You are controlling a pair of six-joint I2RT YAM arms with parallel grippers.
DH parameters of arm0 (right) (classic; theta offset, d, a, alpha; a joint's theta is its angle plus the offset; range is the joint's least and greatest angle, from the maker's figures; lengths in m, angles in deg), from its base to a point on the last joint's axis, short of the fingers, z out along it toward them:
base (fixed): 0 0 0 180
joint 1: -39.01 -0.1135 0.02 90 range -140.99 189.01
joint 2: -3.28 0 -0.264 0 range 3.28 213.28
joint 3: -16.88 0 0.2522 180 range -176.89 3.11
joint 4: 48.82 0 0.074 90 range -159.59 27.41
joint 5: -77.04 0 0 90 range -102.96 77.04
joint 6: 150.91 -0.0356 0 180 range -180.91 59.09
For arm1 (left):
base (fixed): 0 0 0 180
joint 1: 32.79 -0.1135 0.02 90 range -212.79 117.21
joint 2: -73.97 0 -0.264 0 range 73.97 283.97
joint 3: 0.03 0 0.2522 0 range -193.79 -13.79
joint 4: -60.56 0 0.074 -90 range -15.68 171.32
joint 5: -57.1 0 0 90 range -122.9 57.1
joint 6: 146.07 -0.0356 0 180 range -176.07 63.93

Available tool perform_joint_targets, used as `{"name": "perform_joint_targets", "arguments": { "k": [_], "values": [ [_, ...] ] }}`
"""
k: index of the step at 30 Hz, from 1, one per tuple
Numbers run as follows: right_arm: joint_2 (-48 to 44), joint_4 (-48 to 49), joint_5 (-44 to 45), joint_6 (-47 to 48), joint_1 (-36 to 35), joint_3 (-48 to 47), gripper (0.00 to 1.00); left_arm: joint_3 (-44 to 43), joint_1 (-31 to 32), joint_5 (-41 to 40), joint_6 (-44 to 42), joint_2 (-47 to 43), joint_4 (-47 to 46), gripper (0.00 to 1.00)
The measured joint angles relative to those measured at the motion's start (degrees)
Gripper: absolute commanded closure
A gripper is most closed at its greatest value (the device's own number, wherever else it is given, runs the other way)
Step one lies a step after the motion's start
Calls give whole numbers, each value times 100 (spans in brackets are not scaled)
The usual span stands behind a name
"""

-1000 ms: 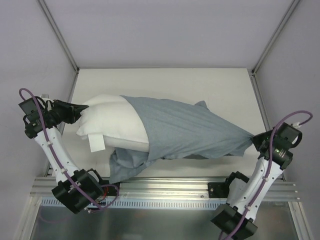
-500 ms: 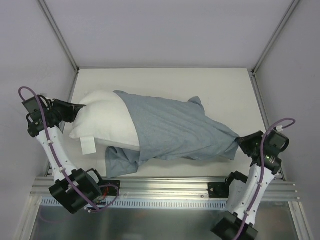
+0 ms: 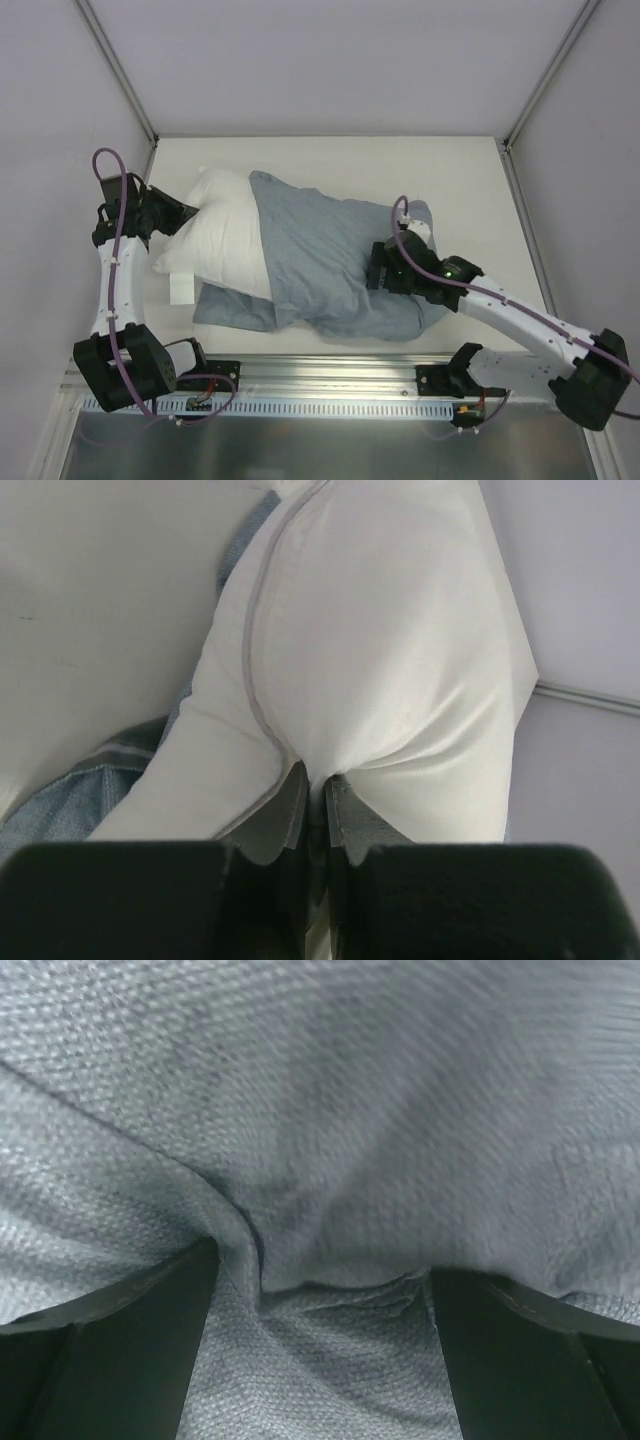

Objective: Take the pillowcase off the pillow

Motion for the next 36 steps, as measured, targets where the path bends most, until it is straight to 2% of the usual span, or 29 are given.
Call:
{"name": "perform_joint_targets", "arguments": {
  "k": [3,7,9,12,16,19,22,26,29,33,35,36],
  "values": [
    [892,-125,501,-247,-822,-369,11,11,4,-138,-101,0,-66,100],
    [1657,-754,1082,-275,-1429,-1228,2,7,2,-251,-269,0,-229,100],
    [1633,-1062,1355,-192,-1539,-1499,2,7,2,-291,-334,0,-256,100],
    [1113,-1266,1644,33,-1467,-1589,3,4,4,-289,-378,2,-251,100],
    [-48,-1224,1764,330,-837,-1602,2,4,17,-181,-378,13,-199,100],
    [-734,-1145,1613,560,201,-1600,3,4,55,-42,-378,26,-120,100],
    [-863,-920,1126,730,1362,-1576,3,4,52,7,-378,28,-90,100],
    [-348,-483,-42,802,2573,-1419,1,4,52,20,-378,28,-85,100],
    [420,-13,-1003,706,3252,-1346,1,4,52,26,-380,17,-76,100],
    [1862,879,-2022,308,3611,-1401,7,4,52,79,-376,-33,-72,100],
    [2715,1165,-2363,107,3560,-1558,27,7,52,136,-376,-70,-68,100],
    [3071,1239,-2461,22,3504,-1648,41,9,52,166,-376,-94,-68,100]
  ]
}}
